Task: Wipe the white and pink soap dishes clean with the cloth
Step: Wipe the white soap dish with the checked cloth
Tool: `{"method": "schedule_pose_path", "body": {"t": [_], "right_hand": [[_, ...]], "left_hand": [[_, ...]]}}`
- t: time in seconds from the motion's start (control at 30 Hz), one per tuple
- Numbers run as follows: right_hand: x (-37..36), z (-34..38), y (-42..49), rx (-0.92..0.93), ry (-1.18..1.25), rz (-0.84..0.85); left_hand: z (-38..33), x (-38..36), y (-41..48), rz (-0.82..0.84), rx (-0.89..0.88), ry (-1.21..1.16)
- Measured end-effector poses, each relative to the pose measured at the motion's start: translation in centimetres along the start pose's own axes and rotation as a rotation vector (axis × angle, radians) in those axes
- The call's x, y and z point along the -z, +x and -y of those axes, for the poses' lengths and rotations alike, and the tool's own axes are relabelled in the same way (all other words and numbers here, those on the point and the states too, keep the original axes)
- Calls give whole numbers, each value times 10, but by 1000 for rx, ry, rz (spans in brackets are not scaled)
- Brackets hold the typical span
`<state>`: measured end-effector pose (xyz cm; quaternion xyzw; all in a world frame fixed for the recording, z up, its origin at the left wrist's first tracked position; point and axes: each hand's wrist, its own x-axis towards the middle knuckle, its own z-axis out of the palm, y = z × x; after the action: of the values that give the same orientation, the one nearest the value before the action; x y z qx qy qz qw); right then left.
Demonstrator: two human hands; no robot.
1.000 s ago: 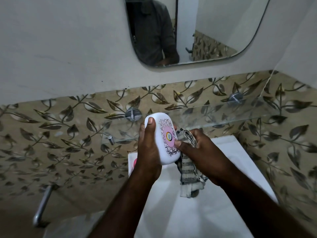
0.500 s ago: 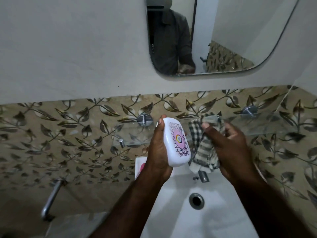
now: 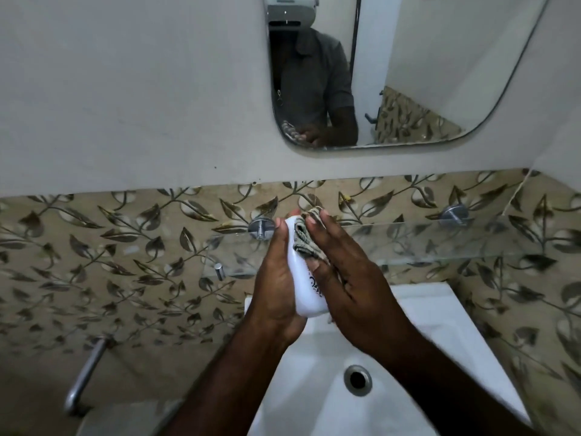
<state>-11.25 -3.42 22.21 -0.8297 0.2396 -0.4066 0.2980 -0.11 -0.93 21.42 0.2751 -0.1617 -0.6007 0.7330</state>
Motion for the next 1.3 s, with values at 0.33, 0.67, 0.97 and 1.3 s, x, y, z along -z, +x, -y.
{"method": "schedule_pose_path", "body": {"t": [0.33,0.67,0.97,1.3], "right_hand": [[-2,-3,20,-51,10,18],[-22,13,-14,36,-122,67],[-25,12,-37,-3,-63,-22],[-6,-18,1,-92,164,-197]], "left_hand": [[16,1,-5,-75,-73,158],[-1,3,-1,-41,-137,147],[4,-9,-2,-16,-203,139],[10,-28,7,-48,-229,136]]}}
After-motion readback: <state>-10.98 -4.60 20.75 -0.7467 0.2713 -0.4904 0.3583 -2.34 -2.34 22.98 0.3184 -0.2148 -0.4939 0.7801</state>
